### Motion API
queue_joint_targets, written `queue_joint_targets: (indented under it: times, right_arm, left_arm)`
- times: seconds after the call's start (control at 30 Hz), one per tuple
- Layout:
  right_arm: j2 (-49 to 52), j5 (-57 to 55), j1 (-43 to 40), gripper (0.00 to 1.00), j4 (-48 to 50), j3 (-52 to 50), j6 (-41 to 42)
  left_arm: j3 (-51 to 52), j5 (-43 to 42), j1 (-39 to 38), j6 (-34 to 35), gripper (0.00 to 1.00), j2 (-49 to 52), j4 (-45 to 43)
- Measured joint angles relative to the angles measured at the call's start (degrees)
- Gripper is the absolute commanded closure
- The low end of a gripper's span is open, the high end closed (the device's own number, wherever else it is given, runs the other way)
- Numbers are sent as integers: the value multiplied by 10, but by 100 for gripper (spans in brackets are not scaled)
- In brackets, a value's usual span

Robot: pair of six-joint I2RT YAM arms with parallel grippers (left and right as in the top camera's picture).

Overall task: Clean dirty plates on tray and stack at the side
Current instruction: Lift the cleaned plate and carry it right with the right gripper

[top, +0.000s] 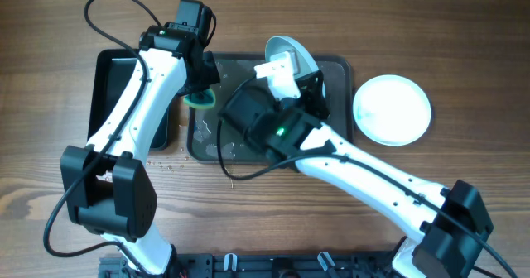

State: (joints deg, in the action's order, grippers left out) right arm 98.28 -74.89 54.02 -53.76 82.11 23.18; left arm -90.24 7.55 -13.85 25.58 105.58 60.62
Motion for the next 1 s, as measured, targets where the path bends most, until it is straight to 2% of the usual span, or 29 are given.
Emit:
queue_joint_targets:
  times: [0.27, 0.4, 0.6, 0.87, 1.0]
  right_arm:
    - [0, -67, 12, 96, 0, 0, -8]
    - [-1, -10, 9, 96, -1, 0, -4]
    - [-11, 242, -76, 96, -26, 0, 56]
    - [-19, 638, -323, 96, -38, 0, 38]
    - [-19, 717, -445, 96, -72, 0, 20]
  left_arm:
    - [0, 0, 2, 0, 96, 0, 0]
    - [0, 0, 9, 0, 96, 0, 1]
    - [0, 0, 12, 0, 96, 0, 7]
    - [0, -2, 12, 0, 96, 0, 7]
    - [0, -2, 12, -2, 96, 0, 7]
